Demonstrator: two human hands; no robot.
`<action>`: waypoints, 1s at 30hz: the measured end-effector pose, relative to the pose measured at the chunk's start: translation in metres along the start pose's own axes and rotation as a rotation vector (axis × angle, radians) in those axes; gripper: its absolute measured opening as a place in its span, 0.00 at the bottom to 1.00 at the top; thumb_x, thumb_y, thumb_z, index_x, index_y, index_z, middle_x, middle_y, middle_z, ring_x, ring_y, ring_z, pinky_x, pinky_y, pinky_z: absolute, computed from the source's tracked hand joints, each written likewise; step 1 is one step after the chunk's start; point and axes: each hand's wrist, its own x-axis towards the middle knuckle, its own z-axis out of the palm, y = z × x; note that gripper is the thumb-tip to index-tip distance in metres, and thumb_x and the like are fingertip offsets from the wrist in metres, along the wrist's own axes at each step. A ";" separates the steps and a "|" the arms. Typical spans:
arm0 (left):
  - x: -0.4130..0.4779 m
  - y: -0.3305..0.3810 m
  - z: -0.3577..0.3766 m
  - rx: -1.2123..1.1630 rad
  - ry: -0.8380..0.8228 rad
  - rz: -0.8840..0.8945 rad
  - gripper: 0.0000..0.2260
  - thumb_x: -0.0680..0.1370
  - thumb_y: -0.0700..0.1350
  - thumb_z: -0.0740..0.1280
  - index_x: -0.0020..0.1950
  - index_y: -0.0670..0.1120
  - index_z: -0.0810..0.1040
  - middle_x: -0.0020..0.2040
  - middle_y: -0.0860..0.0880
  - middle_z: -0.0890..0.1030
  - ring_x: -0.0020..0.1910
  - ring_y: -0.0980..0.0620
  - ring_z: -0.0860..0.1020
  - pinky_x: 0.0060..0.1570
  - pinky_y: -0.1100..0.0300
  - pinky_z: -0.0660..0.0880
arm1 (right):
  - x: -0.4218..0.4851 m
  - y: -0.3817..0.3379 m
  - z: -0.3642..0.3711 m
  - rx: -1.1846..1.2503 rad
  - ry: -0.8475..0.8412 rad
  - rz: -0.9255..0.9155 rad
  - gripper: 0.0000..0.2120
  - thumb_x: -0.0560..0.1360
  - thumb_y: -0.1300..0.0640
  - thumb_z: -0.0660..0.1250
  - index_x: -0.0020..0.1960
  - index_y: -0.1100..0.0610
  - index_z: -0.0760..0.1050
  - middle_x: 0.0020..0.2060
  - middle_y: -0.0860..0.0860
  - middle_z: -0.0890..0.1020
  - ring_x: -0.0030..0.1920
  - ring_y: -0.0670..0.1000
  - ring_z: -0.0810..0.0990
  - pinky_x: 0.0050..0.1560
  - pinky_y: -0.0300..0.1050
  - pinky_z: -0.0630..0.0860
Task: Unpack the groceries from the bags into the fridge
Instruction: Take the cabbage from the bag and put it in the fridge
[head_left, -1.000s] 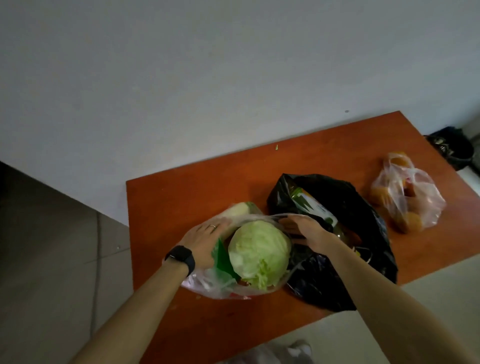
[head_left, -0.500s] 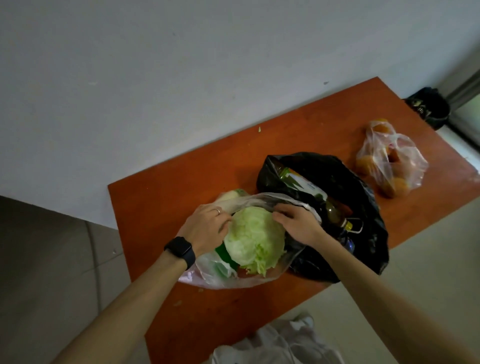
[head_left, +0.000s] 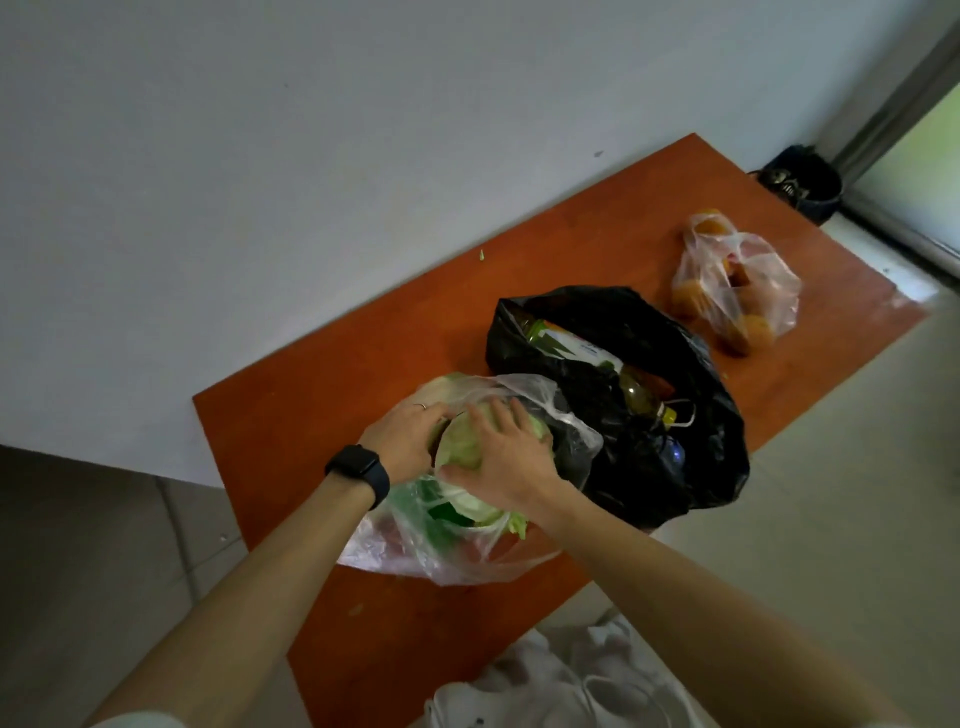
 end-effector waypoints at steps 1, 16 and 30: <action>-0.001 0.000 0.003 -0.007 -0.013 0.033 0.24 0.78 0.39 0.62 0.72 0.56 0.68 0.61 0.48 0.78 0.53 0.45 0.76 0.39 0.53 0.75 | -0.008 0.008 0.003 0.020 0.008 -0.019 0.47 0.71 0.30 0.64 0.80 0.48 0.47 0.81 0.52 0.48 0.80 0.60 0.42 0.74 0.70 0.55; -0.013 0.096 0.044 -0.308 -0.137 -0.048 0.22 0.81 0.63 0.57 0.63 0.47 0.73 0.58 0.44 0.80 0.53 0.43 0.79 0.52 0.50 0.76 | -0.159 0.128 0.099 0.150 0.409 -0.347 0.38 0.72 0.55 0.76 0.76 0.52 0.61 0.81 0.49 0.55 0.80 0.56 0.51 0.71 0.68 0.65; -0.052 0.136 0.097 -0.504 -0.038 -0.213 0.45 0.66 0.75 0.67 0.77 0.58 0.61 0.75 0.48 0.68 0.73 0.43 0.67 0.70 0.44 0.67 | -0.146 0.095 0.119 1.398 0.369 0.590 0.38 0.77 0.29 0.53 0.81 0.46 0.52 0.78 0.50 0.61 0.75 0.54 0.64 0.74 0.56 0.64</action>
